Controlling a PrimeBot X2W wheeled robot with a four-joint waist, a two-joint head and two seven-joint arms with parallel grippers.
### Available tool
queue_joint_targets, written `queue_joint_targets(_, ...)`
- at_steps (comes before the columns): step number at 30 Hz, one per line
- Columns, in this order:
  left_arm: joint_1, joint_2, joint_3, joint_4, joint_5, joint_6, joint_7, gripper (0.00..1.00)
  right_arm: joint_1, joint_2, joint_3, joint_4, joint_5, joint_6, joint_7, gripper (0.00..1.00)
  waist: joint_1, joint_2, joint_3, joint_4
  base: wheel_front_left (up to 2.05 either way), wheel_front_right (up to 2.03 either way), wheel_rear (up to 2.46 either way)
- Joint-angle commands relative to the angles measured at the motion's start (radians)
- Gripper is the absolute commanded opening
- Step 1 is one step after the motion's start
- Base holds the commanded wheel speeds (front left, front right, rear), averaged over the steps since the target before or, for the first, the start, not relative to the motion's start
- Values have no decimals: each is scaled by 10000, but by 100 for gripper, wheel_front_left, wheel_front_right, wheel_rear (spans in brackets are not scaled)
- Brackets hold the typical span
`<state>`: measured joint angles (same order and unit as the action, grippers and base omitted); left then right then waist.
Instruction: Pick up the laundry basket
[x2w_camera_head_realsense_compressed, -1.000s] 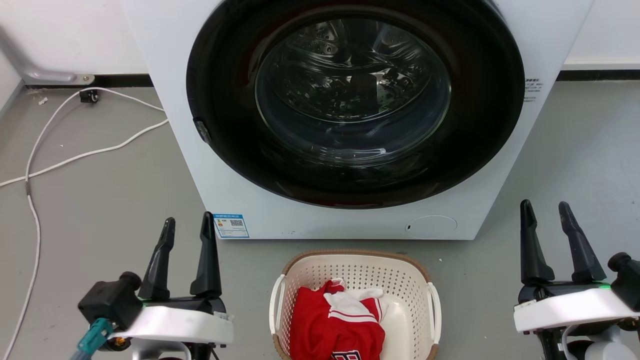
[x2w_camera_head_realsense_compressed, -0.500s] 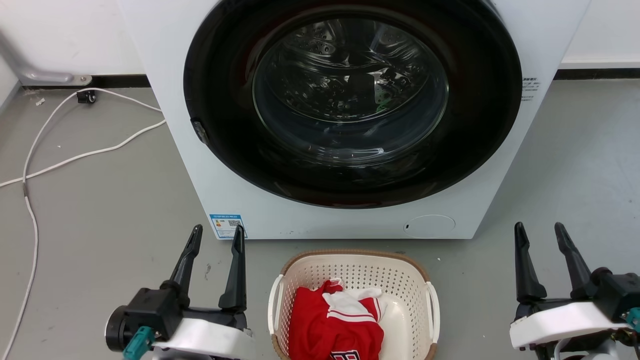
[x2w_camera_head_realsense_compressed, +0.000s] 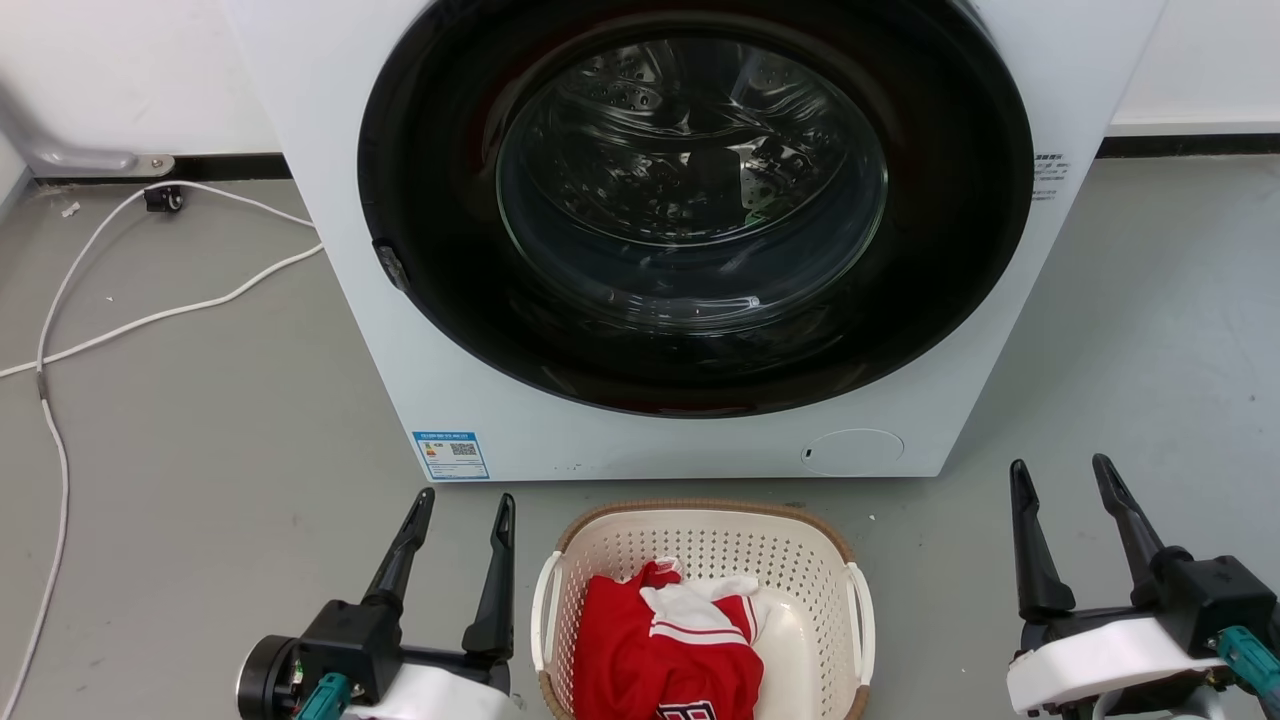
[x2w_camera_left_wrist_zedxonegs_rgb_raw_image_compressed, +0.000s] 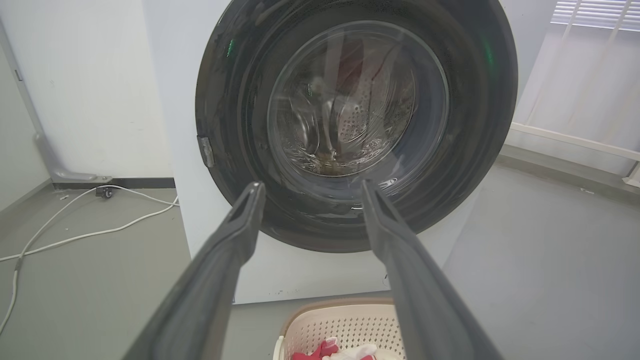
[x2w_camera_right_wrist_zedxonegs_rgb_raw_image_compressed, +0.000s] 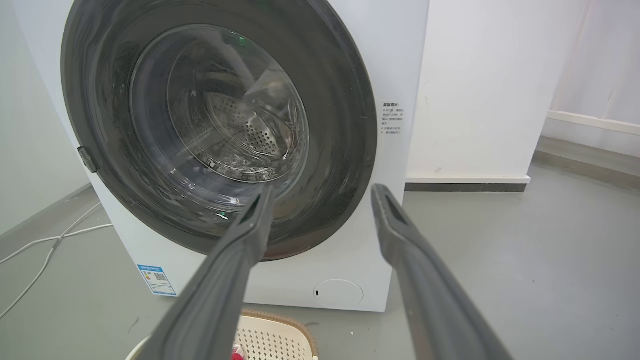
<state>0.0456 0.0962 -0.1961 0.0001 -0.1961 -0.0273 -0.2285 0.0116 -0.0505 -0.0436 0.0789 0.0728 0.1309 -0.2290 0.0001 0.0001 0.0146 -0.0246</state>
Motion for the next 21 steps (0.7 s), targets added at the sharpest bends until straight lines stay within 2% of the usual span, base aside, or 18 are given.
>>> queue_joint_targets(1, 49, -28, 36, 63, 166, -111, -88, 100, 97, 0, 14, -8, -252, -3, -92, 100, -1, -1, 3, 0, 0, 0, 0)
queue_joint_targets(5, 9, -113, 125, 224, 466, -321, -167, 100, 110, 1, 33, 38, -510, -3, -159, 100, -1, -1, 20, -1, 0, 0, 0)
queue_joint_targets(14, 139, -233, 138, 263, 1328, -506, -324, 100, 91, 4, 73, -3, -887, -3, -318, 100, -1, -1, 61, -23, 0, 0, 0)
queue_joint_targets(19, 206, -301, 289, 282, 1352, -518, -396, 100, 109, 6, 78, 63, -962, -3, -376, 100, -1, -1, 75, -24, 0, 0, 0)
queue_joint_targets(21, 227, -346, 441, 322, 1124, -529, -386, 100, 107, 6, 23, 189, -540, -3, -365, 100, -1, -1, 72, -25, 0, 0, 0)
